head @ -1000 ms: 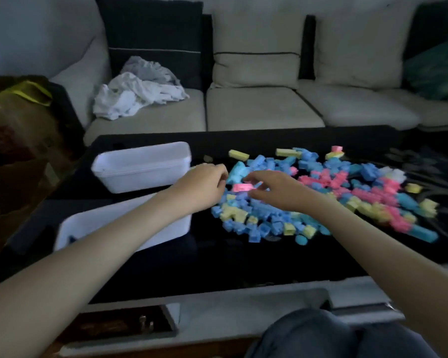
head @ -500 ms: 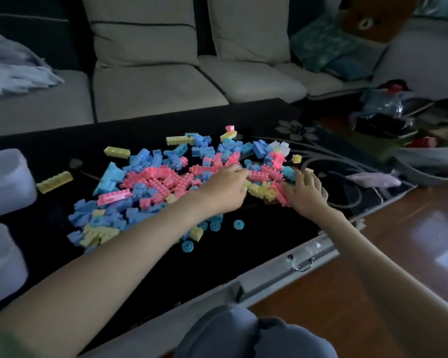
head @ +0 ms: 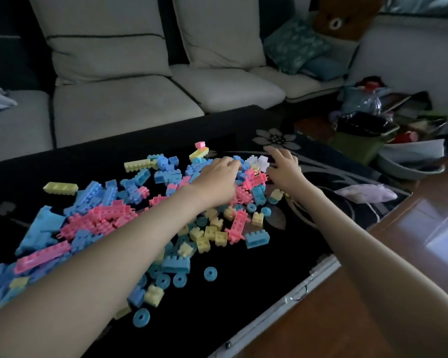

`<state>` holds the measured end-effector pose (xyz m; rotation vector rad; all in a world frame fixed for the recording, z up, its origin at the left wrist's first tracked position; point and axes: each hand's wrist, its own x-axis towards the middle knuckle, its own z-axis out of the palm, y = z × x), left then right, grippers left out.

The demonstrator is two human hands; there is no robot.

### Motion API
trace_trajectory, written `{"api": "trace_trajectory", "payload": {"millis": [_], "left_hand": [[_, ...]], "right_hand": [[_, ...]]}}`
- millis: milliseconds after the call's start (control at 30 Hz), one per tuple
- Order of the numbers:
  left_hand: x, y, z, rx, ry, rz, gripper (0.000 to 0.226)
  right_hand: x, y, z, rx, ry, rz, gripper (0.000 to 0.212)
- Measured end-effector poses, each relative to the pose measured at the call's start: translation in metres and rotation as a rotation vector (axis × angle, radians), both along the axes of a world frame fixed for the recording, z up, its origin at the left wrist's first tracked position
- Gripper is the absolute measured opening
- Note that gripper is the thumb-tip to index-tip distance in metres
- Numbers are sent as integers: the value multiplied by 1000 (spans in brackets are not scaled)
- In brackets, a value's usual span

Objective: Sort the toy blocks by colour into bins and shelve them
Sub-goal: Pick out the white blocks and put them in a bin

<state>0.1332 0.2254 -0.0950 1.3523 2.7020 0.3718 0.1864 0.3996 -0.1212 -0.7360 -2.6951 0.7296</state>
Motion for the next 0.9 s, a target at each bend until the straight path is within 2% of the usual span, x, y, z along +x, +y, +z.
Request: {"api": "trace_trajectory", "payload": {"millis": [133,167,267,433,533,633,733,800,900], "left_hand": [[-16,23,1,-34,29,-10,54],[-22,31,3,-24,36,-10,55],[-42,60,2,-33,33,54,55],[-62,101,-18,-134,-45,192,40],[-64,111,-24,-68,-39,220,37],[-64,112,-26,-49,-134,238,40],[-61,106,-19,-70,-169,215,37],[-58,99,-12,-56,-182,197,25],[-54,88,1,66,-305,169,12]], "right_hand": [[-23,25,-1,-241,-120,131,74],[-28,28,-1,-248,-164,173,75],[-39,30,-6,-30,-284,265,62],[-41,44,-21,143,-163,247,47],[-42,51,-21,158,-107,259,43],[-39,52,-18,204,-68,258,31],[-34,47,-14,192,-47,232,29],[-31,43,-10,149,-6,224,29],[-26,34,2,116,56,226,30]]}}
